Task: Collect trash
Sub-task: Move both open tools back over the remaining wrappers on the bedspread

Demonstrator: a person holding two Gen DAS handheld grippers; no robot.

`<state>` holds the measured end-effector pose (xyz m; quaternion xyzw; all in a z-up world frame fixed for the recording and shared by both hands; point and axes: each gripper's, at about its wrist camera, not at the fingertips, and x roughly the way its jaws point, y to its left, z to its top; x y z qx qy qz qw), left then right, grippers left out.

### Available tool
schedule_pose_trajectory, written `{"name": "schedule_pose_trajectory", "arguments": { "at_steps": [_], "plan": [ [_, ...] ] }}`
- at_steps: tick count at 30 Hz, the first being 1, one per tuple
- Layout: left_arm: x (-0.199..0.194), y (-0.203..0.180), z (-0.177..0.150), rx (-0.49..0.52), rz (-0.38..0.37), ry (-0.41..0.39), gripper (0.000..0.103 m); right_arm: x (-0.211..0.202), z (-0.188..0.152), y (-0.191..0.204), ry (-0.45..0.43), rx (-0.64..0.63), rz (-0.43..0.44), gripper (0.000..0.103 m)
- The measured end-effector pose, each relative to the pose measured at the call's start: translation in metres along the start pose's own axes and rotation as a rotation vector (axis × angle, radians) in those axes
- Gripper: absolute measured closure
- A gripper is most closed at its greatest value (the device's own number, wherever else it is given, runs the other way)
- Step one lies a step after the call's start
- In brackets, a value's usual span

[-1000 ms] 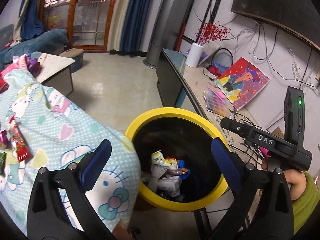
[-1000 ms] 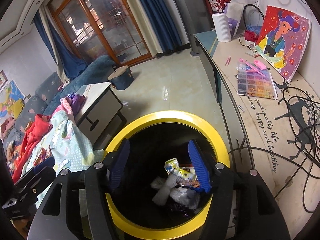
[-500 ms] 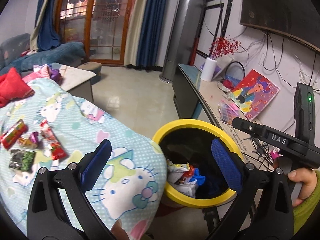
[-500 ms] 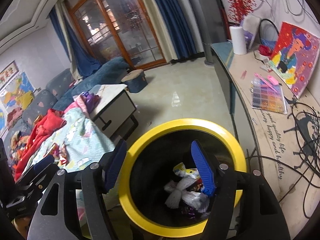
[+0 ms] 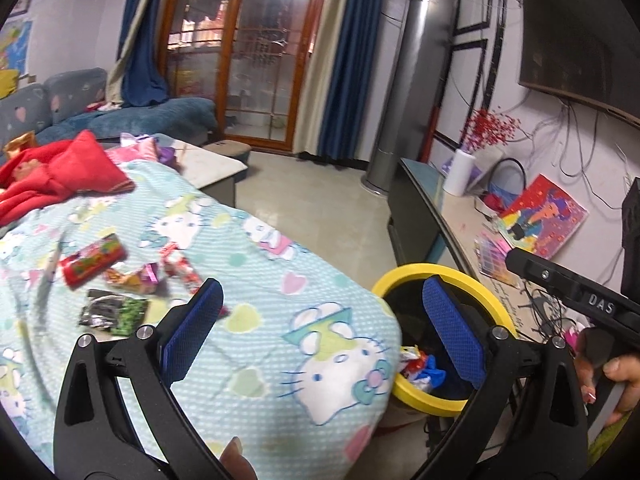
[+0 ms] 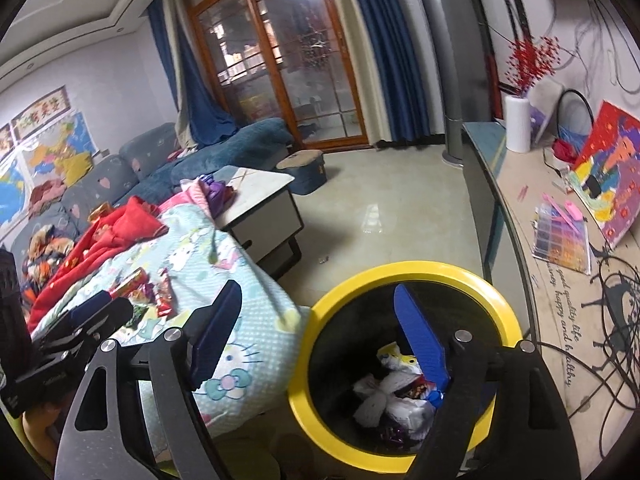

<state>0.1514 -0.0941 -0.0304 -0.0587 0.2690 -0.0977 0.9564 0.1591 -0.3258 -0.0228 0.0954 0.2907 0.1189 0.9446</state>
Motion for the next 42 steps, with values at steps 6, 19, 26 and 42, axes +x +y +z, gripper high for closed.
{"name": "schedule_pose_trajectory", "arguments": {
  "at_steps": [6, 19, 26, 42],
  "plan": [
    [-0.016, 0.024, 0.001, -0.027, 0.054, -0.031, 0.011, 0.004, 0.0, 0.03, 0.014, -0.055, 0.032, 0.025],
    [-0.038, 0.074, -0.002, -0.126, 0.15, -0.064, 0.011, 0.02, -0.006, 0.094, 0.071, -0.18, 0.103, 0.025],
    [-0.045, 0.097, -0.007, -0.174, 0.188, -0.071, 0.011, 0.029, -0.011, 0.123, 0.097, -0.236, 0.144, 0.025],
    [-0.032, 0.174, -0.025, -0.308, 0.282, 0.006, 0.011, 0.087, -0.015, 0.174, 0.155, -0.317, 0.184, 0.025]
  ]
}}
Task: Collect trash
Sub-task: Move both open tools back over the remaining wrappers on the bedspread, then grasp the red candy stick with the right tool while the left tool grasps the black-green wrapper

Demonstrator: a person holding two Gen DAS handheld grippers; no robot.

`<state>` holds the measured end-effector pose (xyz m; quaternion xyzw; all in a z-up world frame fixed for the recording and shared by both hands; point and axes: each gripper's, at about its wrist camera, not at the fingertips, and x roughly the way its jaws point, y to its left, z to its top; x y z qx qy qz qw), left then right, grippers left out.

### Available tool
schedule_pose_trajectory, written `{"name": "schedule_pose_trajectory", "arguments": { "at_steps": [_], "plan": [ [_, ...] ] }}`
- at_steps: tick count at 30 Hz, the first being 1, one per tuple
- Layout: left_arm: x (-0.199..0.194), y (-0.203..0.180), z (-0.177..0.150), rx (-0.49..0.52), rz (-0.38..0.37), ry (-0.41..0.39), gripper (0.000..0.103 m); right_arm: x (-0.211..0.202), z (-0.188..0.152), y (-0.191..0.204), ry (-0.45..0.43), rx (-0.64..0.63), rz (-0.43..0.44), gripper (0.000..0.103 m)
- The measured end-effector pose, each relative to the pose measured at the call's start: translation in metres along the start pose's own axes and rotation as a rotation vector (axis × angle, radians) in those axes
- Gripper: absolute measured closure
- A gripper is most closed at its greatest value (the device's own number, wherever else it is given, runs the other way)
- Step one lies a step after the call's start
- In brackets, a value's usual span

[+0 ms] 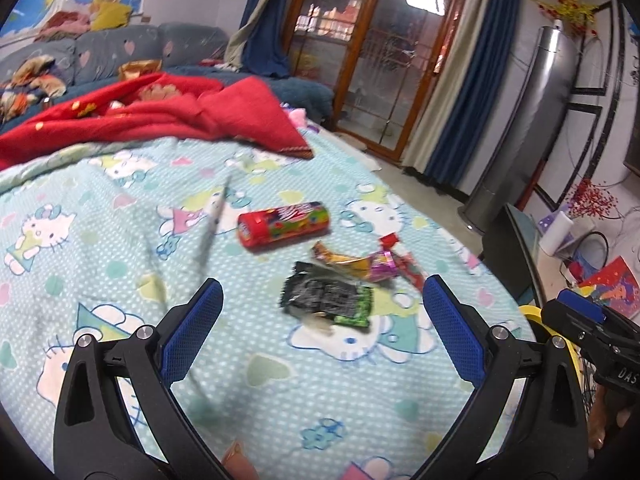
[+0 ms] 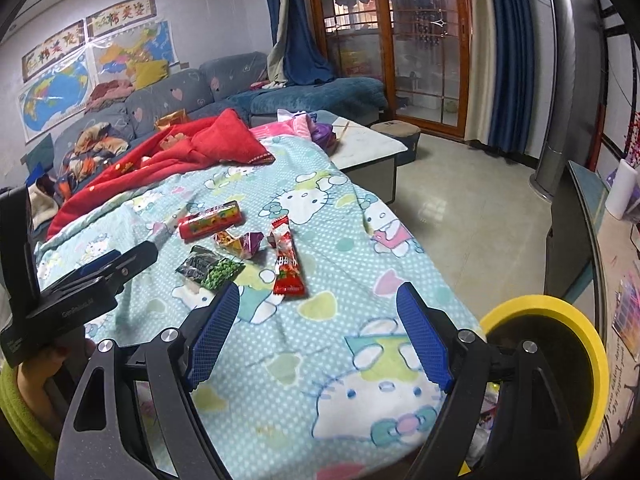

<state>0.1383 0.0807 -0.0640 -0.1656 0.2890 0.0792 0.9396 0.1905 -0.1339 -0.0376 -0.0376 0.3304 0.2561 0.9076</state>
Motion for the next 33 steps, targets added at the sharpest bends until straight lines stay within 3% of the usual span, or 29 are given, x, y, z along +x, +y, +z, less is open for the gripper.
{"name": "schedule_pose_trajectory", "arguments": {
  "at_steps": [11, 12, 13, 20, 23, 27, 30, 33],
  "plan": [
    [0.046, 0.014, 0.003, -0.073, -0.077, 0.104, 0.022, 0.065, 0.01, 0.006, 0.082, -0.014, 0.012, 0.03],
    [0.05, 0.014, 0.003, -0.08, -0.086, 0.114, 0.034, 0.07, 0.01, 0.006, 0.094, -0.007, 0.018, 0.032],
    [0.054, 0.014, 0.003, -0.087, -0.089, 0.127, 0.038, 0.076, 0.009, 0.006, 0.111, 0.005, 0.027, 0.035],
    [0.072, 0.017, -0.003, -0.119, -0.109, 0.196, 0.049, 0.104, 0.009, 0.007, 0.164, 0.048, 0.061, 0.041],
    [0.075, 0.015, -0.004, -0.108, -0.104, 0.213, 0.053, 0.116, 0.008, 0.008, 0.188, 0.054, 0.064, 0.05],
    [0.075, 0.015, -0.005, -0.108, -0.108, 0.214, 0.065, 0.122, 0.0, 0.008, 0.202, 0.043, 0.025, 0.073],
    [0.074, 0.014, -0.006, -0.104, -0.121, 0.214, 0.074, 0.119, -0.004, 0.004, 0.199, 0.046, 0.022, 0.08],
    [0.072, 0.011, -0.007, -0.088, -0.134, 0.209, 0.077, 0.113, -0.008, 0.0, 0.197, 0.048, 0.019, 0.082]
  ]
}}
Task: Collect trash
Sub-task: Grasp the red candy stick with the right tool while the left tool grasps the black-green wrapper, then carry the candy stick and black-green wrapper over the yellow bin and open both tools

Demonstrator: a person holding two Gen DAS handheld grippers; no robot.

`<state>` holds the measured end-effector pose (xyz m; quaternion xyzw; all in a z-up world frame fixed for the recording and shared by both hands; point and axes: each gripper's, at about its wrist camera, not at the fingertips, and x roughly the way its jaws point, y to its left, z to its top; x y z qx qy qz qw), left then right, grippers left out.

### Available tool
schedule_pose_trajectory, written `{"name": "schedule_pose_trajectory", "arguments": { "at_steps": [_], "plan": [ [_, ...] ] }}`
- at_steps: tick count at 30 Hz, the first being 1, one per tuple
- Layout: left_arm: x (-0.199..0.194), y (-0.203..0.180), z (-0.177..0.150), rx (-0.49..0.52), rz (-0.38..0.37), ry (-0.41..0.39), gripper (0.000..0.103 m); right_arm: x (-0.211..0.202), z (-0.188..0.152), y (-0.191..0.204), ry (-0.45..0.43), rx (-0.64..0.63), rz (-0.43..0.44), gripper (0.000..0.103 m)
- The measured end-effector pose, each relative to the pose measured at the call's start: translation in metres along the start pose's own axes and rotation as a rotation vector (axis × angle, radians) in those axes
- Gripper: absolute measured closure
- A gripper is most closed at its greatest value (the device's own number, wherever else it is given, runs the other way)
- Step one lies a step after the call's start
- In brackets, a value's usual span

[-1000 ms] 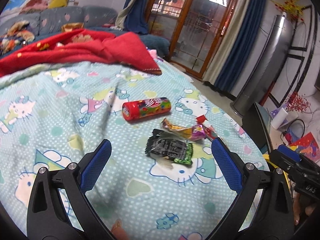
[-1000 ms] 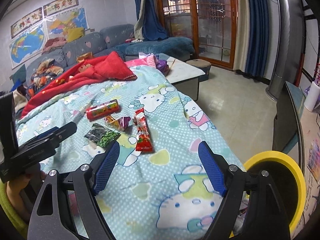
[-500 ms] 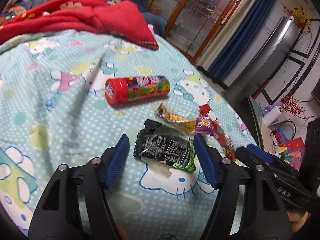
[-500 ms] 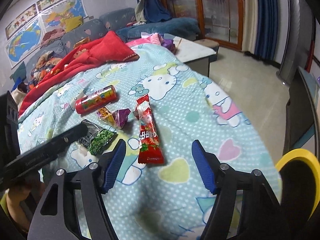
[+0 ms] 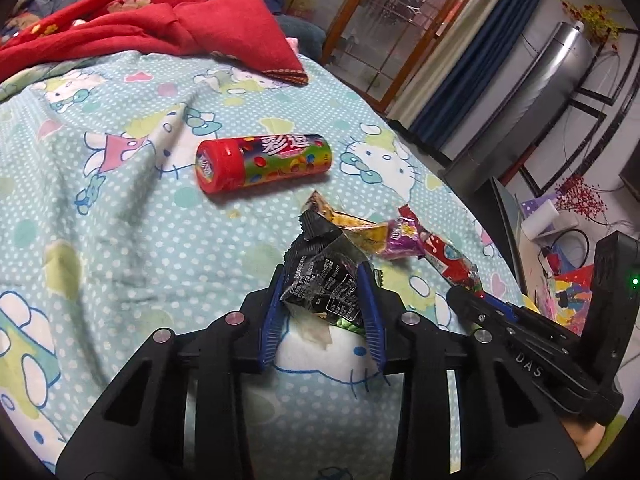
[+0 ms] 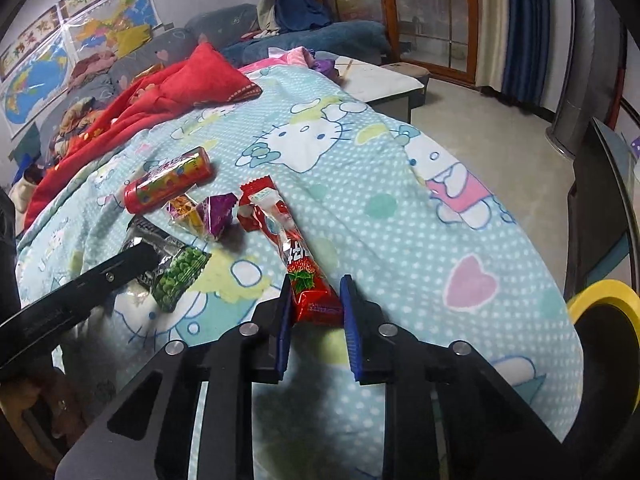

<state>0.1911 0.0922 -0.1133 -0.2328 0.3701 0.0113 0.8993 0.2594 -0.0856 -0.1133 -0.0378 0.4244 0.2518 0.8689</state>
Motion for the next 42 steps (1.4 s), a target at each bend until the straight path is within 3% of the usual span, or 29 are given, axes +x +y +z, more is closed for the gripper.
{"name": "schedule_pose_trajectory", "arguments": {
  "at_steps": [2, 5, 12, 29, 42],
  "plan": [
    [-0.002, 0.0, -0.001, 0.0, -0.024, -0.002, 0.08, -0.005, -0.004, -0.001, -0.002, -0.011, -0.007, 0.083],
    [-0.009, -0.002, -0.005, 0.007, -0.061, -0.014, 0.093, -0.01, -0.008, -0.004, -0.001, -0.011, -0.008, 0.085],
    [-0.03, -0.022, -0.015, 0.071, -0.087, -0.045, 0.1, -0.032, -0.017, -0.02, -0.014, 0.021, -0.007, 0.085],
    [-0.065, -0.094, -0.029, 0.217, -0.19, -0.088, 0.101, -0.105, -0.025, -0.056, -0.124, 0.096, -0.008, 0.085],
    [-0.073, -0.128, -0.037, 0.28, -0.247, -0.099, 0.101, -0.134, -0.034, -0.076, -0.173, 0.152, -0.023, 0.085]
  ]
}}
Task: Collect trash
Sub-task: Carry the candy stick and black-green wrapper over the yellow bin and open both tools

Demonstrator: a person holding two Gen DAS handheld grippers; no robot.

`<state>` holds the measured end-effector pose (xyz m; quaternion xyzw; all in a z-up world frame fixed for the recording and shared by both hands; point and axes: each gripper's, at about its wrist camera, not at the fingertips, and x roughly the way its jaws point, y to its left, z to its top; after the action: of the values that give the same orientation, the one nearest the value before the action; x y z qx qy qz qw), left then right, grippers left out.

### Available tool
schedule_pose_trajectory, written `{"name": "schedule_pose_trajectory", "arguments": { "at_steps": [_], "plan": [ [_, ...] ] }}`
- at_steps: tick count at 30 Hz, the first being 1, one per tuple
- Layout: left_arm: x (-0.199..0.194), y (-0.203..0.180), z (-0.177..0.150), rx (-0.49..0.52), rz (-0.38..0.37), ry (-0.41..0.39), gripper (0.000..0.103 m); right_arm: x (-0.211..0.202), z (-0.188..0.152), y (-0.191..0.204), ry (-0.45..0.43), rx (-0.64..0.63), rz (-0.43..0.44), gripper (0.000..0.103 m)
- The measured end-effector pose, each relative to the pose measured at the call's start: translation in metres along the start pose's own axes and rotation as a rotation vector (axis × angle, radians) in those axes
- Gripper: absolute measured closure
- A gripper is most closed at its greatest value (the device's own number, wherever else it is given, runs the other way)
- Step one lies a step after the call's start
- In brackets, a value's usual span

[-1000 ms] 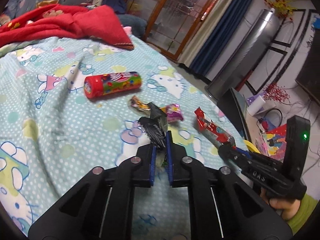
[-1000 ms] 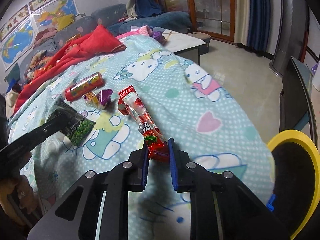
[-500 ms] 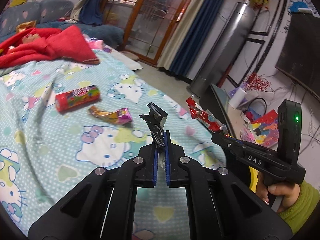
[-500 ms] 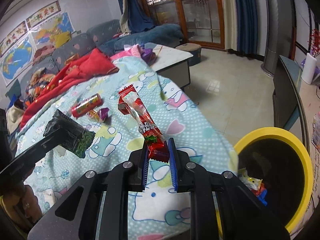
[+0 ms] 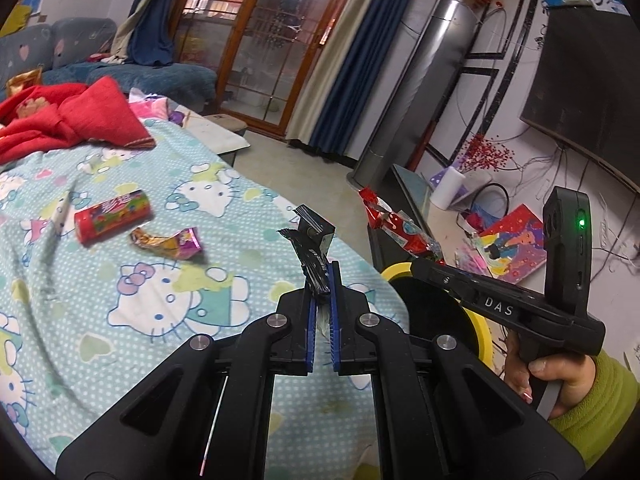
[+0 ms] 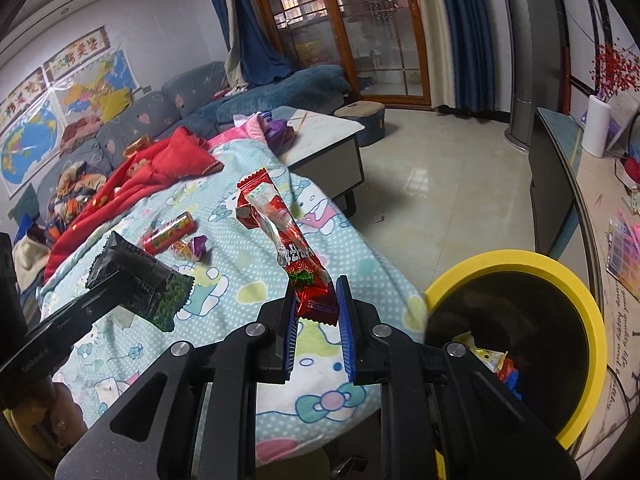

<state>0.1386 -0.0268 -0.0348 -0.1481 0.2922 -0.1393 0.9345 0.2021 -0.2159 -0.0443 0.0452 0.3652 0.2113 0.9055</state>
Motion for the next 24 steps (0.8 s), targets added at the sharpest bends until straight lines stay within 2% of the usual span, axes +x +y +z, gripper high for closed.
{"name": "schedule_pose_trajectory", "arguments": {
  "at_steps": [24],
  "plan": [
    [0.013, -0.069, -0.01, 0.128, -0.095, 0.034, 0.101, -0.051, -0.018, -0.072, -0.069, 0.158, -0.079, 0.085]
  ]
}}
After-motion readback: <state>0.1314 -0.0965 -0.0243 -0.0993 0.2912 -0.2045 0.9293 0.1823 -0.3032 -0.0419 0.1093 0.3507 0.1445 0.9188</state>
